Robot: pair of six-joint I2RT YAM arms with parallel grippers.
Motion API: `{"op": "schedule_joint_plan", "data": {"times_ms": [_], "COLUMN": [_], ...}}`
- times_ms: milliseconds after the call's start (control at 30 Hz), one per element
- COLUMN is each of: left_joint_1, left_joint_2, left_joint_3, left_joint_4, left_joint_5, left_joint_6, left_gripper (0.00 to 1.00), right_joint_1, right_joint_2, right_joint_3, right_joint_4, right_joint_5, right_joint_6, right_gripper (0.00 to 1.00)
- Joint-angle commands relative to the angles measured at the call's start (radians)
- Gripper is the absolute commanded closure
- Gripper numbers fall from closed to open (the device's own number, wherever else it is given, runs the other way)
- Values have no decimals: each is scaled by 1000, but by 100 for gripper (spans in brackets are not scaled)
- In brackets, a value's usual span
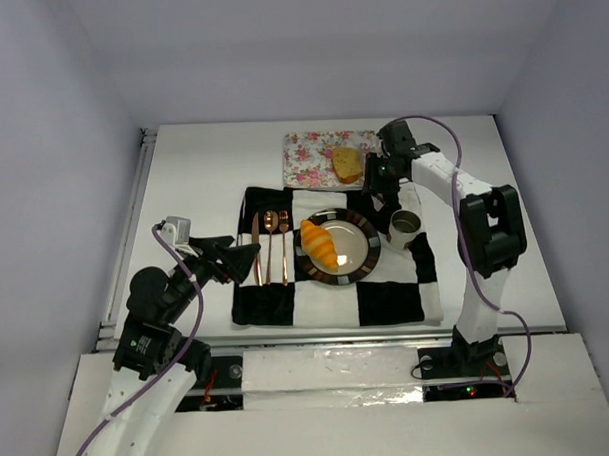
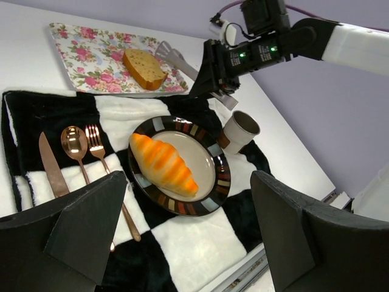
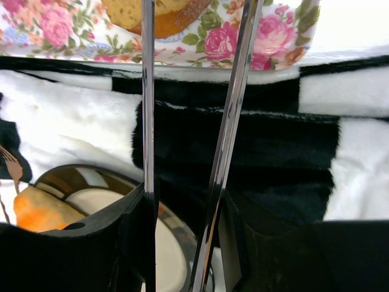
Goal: Place the bread
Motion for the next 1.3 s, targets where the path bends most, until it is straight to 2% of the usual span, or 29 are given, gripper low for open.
{"op": "schedule_joint_plan", "data": {"times_ms": [0, 300, 333, 367, 500, 667, 967, 1100, 1267], "left_joint_1": [5, 5, 5, 5, 5, 5, 5, 5, 5], "left_joint_2": [-8, -13, -11, -11, -16, -13, -14, -14, -14], "left_joint_3": [-5, -5, -5, -4, -5, -5, -7, -5, -7], "left_joint_4": [51, 52, 52, 51, 51, 52, 49, 48, 49], "left_joint_5": [23, 23, 21, 23, 18, 17, 4, 6, 4], "left_joint_6": [4, 1, 1, 2, 2, -1, -4, -4, -4], "left_gripper": [19, 19, 19, 19, 19, 20, 20, 21, 21], "right_joint_1": [4, -14, -23, -24, -24, -24, -24, 30, 149], "right_joint_2": [20, 75, 78, 79, 37, -116, -442, -589, -862], "right_joint_3": [74, 44, 42, 38, -14, -102, -358, -481, -680], "right_joint_4": [-16, 36, 39, 44, 79, 128, 206, 197, 203], "right_joint_5": [-92, -175, -181, -196, -206, -201, -239, -238, -201], "right_joint_6": [-44, -42, -42, -41, -27, -1, 56, 82, 195], "right_gripper": [54, 57, 59, 67, 84, 91, 92, 92, 92]}}
